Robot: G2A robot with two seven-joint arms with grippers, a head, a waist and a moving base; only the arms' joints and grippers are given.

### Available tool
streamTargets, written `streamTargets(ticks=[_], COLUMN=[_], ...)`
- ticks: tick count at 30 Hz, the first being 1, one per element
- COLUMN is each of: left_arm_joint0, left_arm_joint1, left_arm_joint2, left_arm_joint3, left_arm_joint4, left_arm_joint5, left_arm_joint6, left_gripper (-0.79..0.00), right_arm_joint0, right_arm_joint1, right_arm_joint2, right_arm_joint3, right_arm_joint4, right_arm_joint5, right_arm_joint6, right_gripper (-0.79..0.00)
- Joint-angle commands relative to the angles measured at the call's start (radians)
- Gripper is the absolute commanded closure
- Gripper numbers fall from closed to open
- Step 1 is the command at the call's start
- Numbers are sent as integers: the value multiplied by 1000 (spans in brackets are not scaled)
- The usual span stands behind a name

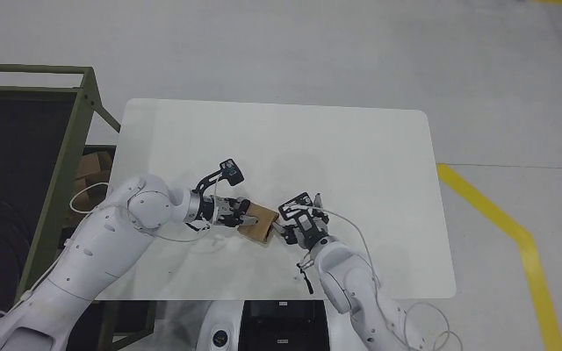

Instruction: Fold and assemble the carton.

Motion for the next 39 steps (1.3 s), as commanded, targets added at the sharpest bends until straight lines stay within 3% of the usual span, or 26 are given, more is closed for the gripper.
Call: streamTargets(ticks=[1,32,39], left_arm_joint0=[0,-6,-5], left_arm_joint1=[0,-6,-7], left_arm_joint2=[1,5,4], left_arm_joint3=[0,11,13], left_arm_joint4=[2,3,3], left_arm_joint5=[2,1,0], left_arm_joint6=[1,-2,-1], left_gripper=[-339,-323,-320], right_arm_joint0=[-5,-23,-35], right_arm_joint1=[1,9,10], right_arm_joint2=[2,29,29], right_arm_joint3=[-5,-15,-27], right_arm_joint4=[-2,15,28], right_arm_joint5=[3,-6,-2], right_arm_joint6=[-4,-14,-61], right_gripper=[-785,-785,-785])
